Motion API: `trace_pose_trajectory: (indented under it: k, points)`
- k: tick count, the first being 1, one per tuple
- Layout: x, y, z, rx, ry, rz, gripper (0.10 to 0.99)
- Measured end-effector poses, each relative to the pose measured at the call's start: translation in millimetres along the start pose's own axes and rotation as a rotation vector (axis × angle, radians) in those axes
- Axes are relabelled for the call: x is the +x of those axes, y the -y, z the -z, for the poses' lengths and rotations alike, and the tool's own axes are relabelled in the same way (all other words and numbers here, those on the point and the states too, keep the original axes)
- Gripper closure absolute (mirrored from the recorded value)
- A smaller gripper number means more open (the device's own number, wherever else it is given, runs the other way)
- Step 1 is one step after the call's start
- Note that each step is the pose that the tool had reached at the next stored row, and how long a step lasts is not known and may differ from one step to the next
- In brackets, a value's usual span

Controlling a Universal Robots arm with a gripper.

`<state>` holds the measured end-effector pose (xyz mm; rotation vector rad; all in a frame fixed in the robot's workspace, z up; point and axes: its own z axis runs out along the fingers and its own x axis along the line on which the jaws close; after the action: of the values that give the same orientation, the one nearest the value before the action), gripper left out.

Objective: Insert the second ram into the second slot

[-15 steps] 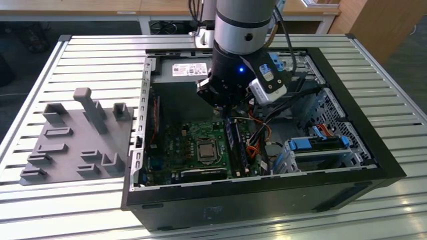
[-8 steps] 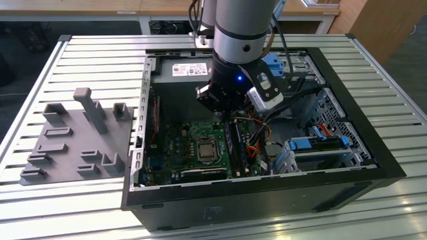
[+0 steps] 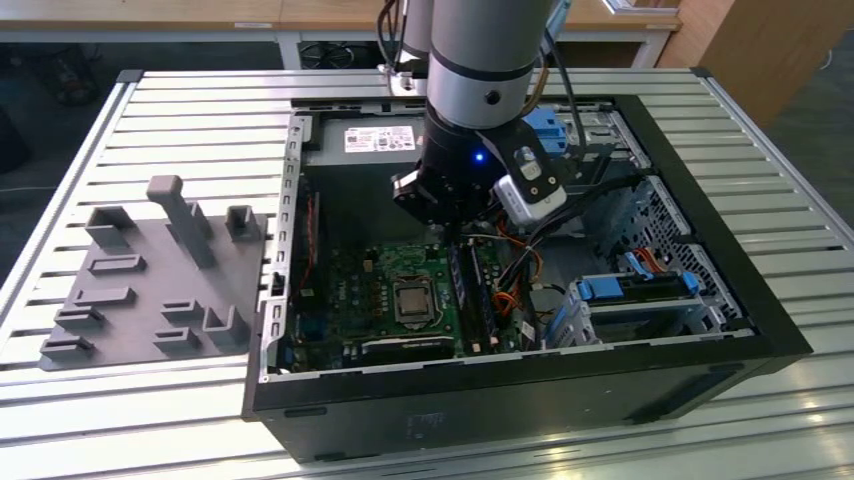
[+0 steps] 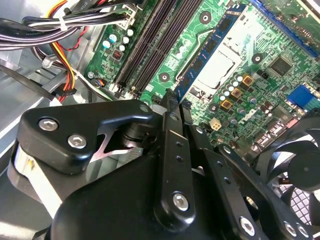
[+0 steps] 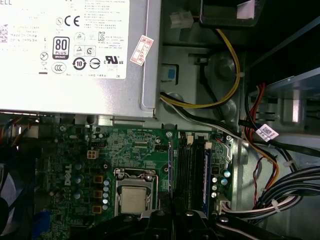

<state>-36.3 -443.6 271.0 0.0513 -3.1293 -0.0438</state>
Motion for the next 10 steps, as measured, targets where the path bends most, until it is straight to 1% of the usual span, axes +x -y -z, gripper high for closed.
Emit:
trace_pose_trajectory:
  k: [6,10]
  points:
    - [-0.1,0.0,-0.7,0.0,-0.0001,0.0,0.949]
    - [-1.5,0.1,-1.4,0.0,0.0001,-0.005,0.949]
